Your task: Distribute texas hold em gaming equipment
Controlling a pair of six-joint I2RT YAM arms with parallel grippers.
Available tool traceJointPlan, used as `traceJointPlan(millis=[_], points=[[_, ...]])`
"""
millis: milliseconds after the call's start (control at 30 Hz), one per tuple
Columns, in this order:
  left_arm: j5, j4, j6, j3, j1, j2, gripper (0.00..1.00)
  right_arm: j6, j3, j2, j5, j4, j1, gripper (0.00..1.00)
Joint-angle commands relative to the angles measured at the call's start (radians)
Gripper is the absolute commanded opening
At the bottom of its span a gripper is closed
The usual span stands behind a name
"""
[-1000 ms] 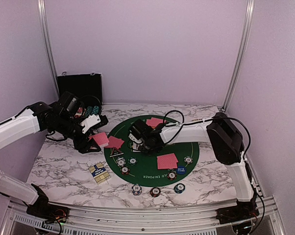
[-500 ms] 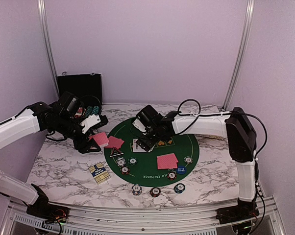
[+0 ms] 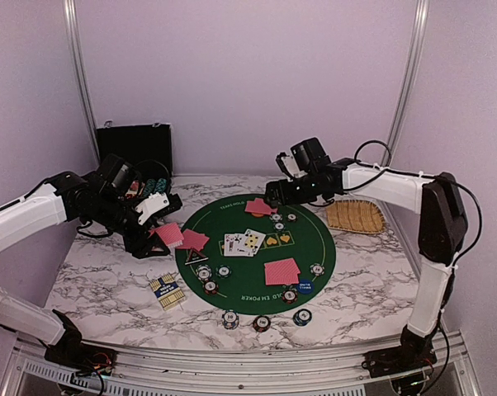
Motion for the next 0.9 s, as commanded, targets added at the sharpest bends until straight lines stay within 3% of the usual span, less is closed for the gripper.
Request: traceJointPlan(millis=[0, 133, 300, 400, 467, 600, 867], points=[[0.007, 0.014, -0.001, 0.005, 0.006, -0.029, 0.0, 0.177, -0.081, -0.024, -0.235, 0.077, -0.047, 0.99], [0.005, 0.014, 0.0, 0.002, 0.006, -0.034, 0.0, 0.298, -0.234, -0.065, -0.405, 0.274, -0.089, 0.99], [0.005, 0.015, 0.004, -0.001, 0.006, -0.036, 0.0, 0.319, -0.227, -0.071, -0.417, 0.269, -0.054, 0.97], [0.01, 0.015, 0.003, 0.001, 0.006, -0.034, 0.0, 0.36, -0.243, -0.073, -0.502, 0.306, -0.045, 0.93], [0.01, 0.014, 0.004, 0.001, 0.006, -0.033, 0.0, 0.398, -0.261, -0.071, -0.559, 0.362, -0.036, 0.99], [0.011, 0.015, 0.002, -0.001, 0.006, -0.034, 0.0, 0.413, -0.214, -0.057, -0.587, 0.359, 0.037, 0.99], [0.014, 0.015, 0.002, 0.007, 0.006, -0.027, 0.0, 0.563, -0.125, 0.001, -0.697, 0.507, 0.182, 0.99]])
